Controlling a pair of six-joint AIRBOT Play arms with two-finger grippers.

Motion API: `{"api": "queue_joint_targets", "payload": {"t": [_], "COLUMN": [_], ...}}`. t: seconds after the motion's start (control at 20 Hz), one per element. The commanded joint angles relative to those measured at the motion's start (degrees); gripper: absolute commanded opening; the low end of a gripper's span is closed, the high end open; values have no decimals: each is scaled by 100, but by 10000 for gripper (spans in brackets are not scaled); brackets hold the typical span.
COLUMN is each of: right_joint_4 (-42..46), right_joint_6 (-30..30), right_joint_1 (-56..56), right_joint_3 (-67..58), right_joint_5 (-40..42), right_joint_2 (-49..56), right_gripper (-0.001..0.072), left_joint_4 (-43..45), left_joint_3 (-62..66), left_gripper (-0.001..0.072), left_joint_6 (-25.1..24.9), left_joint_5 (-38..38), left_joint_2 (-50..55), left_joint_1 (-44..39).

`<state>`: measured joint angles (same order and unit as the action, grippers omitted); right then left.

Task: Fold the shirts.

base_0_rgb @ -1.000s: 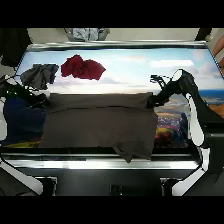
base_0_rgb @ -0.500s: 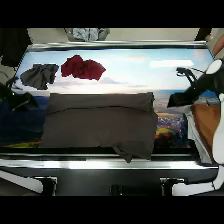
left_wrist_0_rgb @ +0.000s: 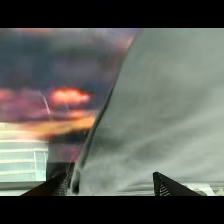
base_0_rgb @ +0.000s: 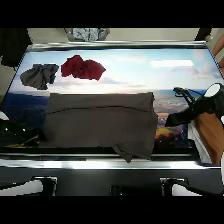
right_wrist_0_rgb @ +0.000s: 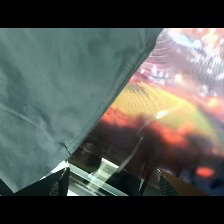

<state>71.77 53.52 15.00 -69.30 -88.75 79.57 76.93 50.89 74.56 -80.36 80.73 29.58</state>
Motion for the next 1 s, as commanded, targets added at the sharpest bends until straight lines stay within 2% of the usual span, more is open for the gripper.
{"api": "queue_joint_targets", "payload": {"t": [0.0, 0.1, 0.2, 0.25, 0.3, 0.35, 0.45, 0.55, 0.7, 0.95], "right_joint_4": [-66, -63, -63, -63, -57, -59, -63, -87, -1043, -1427], "right_joint_6": [-153, -153, -153, -153, -155, -173, -223, -321, -345, -179], "right_joint_1": [2, 2, 4, 2, 2, 2, 2, 4, 2, 2], "right_joint_3": [166, 166, 166, 166, 179, 212, 671, 1749, 3268, 4339], "right_joint_5": [76, 63, -7, -33, -70, -103, -70, 48, 352, 1137], "right_joint_2": [-79, -79, -87, -109, -151, -214, -570, -1167, -1825, -2033], "right_gripper": [625, 625, 625, 625, 624, 623, 624, 631, 637, 636], "left_joint_4": [-197, -291, -299, -299, -299, -297, -297, -299, -299, -299], "left_joint_3": [-518, -518, -518, -518, -518, -516, -516, -516, -516, -516], "left_gripper": [580, 555, 344, 223, 71, 40, 40, 39, 39, 40], "left_joint_6": [-114, -111, -72, -61, -48, -48, -48, -55, -68, -72], "left_joint_5": [691, 887, 962, 966, 962, 955, 935, 944, 935, 901], "left_joint_2": [-44, -44, -44, -46, -52, -68, -120, -175, -212, -212], "left_joint_1": [33, 33, 33, 33, 33, 33, 35, 33, 33, 33]}}
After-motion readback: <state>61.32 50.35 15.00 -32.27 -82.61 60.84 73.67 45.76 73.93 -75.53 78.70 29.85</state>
